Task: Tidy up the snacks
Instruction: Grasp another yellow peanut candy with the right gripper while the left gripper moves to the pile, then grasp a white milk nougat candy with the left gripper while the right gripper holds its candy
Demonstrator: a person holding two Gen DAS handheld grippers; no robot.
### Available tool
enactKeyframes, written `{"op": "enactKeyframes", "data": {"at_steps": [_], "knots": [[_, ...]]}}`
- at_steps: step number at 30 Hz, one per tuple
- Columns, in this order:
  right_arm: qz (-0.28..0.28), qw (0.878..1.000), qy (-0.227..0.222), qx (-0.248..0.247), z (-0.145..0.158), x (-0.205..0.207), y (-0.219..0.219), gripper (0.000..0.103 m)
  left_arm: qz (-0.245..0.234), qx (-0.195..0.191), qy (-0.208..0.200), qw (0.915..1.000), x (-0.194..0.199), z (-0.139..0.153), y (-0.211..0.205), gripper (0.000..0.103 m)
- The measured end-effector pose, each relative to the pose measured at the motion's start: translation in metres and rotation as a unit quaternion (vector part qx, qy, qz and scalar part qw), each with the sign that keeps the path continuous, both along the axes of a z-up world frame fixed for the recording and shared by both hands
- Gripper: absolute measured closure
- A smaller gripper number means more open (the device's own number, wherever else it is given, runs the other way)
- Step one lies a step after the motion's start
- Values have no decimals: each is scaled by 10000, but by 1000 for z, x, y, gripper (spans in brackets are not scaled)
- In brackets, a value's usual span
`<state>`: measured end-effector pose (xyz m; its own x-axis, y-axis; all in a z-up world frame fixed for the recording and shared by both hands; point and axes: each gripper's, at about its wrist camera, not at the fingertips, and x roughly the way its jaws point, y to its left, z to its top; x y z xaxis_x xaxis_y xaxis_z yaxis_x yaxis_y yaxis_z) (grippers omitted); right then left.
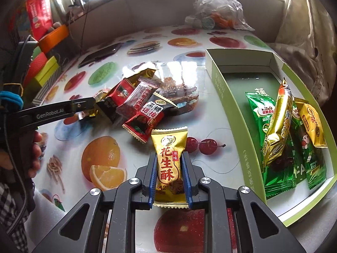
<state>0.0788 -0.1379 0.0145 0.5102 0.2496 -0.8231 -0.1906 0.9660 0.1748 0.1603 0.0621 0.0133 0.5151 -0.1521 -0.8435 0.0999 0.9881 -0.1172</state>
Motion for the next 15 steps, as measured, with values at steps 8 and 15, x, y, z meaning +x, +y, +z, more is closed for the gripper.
{"op": "enactKeyframes", "data": {"at_steps": [8,15], "knots": [[-16,10000,-20,82,-1,1,-2,82,-46,190,14,9998,15,-5,-6,58],[-46,9999,-38,120,-1,2,-3,82,39,236,-53,9997,17,-6,-3,58]]}}
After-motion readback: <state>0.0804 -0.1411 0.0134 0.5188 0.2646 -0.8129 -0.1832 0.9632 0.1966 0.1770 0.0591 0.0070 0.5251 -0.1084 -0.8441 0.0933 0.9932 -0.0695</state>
